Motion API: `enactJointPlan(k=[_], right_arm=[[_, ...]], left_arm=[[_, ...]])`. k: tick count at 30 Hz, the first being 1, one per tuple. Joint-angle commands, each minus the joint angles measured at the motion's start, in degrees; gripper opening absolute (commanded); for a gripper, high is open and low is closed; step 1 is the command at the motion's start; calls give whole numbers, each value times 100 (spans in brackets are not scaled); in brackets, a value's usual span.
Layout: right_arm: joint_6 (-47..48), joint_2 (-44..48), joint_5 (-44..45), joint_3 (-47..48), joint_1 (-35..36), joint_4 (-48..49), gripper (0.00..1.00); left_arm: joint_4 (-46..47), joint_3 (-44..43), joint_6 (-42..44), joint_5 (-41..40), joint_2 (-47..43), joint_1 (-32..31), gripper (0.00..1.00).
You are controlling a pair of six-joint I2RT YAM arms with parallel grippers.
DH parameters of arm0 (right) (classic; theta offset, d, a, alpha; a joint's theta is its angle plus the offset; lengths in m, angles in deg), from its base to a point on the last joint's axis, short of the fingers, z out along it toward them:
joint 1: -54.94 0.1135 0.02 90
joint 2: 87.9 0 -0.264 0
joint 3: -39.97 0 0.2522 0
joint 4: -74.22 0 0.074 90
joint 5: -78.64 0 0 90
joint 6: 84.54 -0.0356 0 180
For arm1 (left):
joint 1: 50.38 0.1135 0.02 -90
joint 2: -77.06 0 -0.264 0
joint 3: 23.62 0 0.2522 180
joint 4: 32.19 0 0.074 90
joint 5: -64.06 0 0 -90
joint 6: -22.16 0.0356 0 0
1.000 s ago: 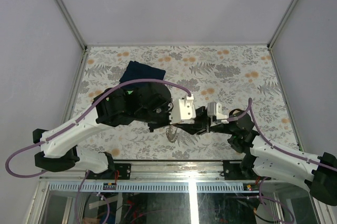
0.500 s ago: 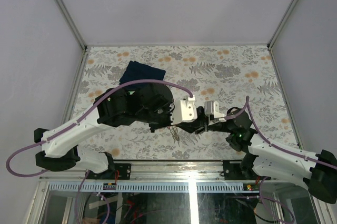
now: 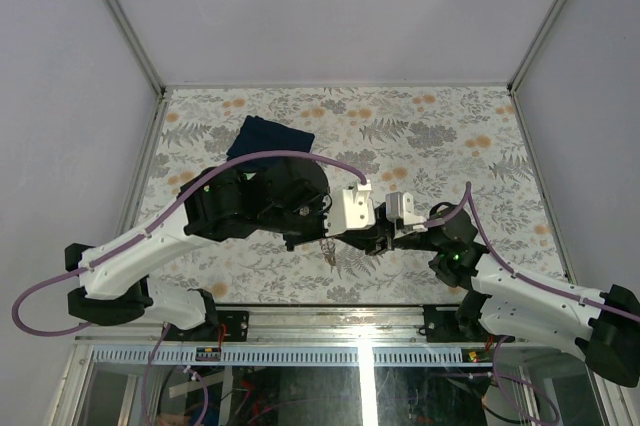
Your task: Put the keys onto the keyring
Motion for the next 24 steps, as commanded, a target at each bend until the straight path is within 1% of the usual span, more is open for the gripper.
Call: enactJointPlan(k=[1, 4, 7, 10, 13, 18, 24], right_arm=[[16, 113, 65, 275, 31, 251, 0], [48, 277, 125, 325, 26, 144, 0], [132, 429, 98, 452, 27, -159, 0], [124, 540, 81, 556, 30, -333, 0], [91, 613, 105, 649, 28, -449, 0], [58, 701, 253, 863, 28, -755, 0], [-49, 756, 179, 903, 26, -688, 0]], left_arm=[[148, -129, 88, -65, -82, -47, 4], [350, 15, 56, -23, -246, -55, 13], [650, 243, 0, 7, -507, -60, 21], [1057, 540, -60, 49, -787, -71, 26], [1469, 833, -135, 86, -1091, -65, 27], [2508, 1488, -281, 129, -1731, -64, 31], [3823, 2382, -416, 48, -2485, -65, 37]])
